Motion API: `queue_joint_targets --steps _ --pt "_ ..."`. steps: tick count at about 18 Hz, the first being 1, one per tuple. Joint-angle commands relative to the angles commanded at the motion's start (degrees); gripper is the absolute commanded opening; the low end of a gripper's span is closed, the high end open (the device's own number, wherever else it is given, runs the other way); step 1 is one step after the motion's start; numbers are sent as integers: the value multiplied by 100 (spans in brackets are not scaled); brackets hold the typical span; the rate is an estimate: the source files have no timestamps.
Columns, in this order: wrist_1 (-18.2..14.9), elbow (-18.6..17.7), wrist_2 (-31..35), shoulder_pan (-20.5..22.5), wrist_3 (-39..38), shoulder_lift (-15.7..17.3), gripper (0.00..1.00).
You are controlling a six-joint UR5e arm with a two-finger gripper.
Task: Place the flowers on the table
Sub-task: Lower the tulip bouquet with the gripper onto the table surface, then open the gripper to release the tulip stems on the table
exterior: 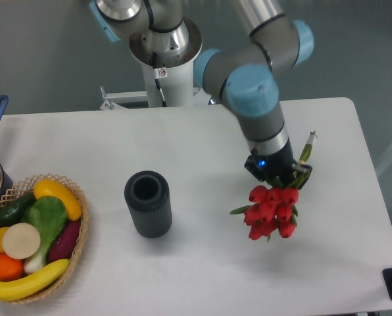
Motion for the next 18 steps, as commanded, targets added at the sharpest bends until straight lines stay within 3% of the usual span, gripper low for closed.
queue_joint_targets --steps 8,13,15,17,18 --pt "17 79 -18 -158 18 -659 37" --pt "26 114 -26 -202 17 -818 40" --pt "26 123 -18 -202 26 -827 58" --pt "35 114 -18 -202 35 -818 90" --pt "44 123 -18 -202 26 -809 91"
